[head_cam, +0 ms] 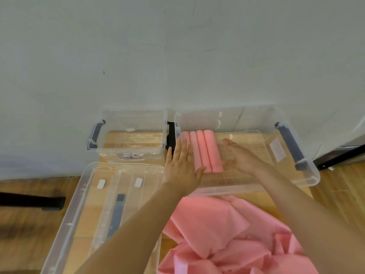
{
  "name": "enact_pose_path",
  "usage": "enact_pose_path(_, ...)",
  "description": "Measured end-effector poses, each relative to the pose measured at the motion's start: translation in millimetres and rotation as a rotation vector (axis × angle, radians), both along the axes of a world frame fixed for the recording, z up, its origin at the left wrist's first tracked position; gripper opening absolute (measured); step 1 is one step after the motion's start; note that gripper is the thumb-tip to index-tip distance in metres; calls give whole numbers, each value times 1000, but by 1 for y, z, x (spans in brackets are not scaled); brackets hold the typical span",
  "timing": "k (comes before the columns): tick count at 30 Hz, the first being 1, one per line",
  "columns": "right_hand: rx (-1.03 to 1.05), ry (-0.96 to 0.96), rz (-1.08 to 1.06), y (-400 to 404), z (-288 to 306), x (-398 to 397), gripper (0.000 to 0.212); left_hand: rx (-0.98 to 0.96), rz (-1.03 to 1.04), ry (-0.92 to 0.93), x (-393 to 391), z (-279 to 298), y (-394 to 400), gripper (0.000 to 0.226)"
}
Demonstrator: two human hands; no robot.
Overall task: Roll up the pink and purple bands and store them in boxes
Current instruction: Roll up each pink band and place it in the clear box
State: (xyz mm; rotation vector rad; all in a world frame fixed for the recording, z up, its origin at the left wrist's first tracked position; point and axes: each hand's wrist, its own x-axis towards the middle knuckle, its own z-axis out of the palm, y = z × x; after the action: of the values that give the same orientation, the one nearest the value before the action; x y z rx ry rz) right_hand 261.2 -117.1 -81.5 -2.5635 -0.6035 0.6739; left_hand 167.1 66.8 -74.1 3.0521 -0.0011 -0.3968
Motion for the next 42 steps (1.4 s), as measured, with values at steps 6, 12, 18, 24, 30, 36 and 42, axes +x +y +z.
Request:
enact_pose_path(6, 243, -123, -228, -43, 36, -70, 62, -79, -90, -167, -69, 5, -32, 83)
enact_pose_path(12, 428, -342, -354, -82, 19, -164, 48, -172, -230, -319, -130, -34, -75, 66)
enact_pose_path(18, 346, -384, -296, -100, -53, -208, 44, -169, -338, -307, -142, -90, -107, 72)
enact_pose_path(24, 285, -404, -257, -101, -95, -217, 47, -86, -258, -250, -147, -115, -118, 85)
enact_pose_path(30, 346, -559, -272, -115, -91, -289, 44, -47, -158, -338, -188, -110, -120, 84)
enact_pose_path(36, 187, -536, -232, -127, -98, -364, 53, -91, -214, -258, -284, -113, -131, 60)
enact_pose_path(42, 148, -553, -239, -138, -84, -385, 72, -454, -199, -515, -324, -104, -129, 27)
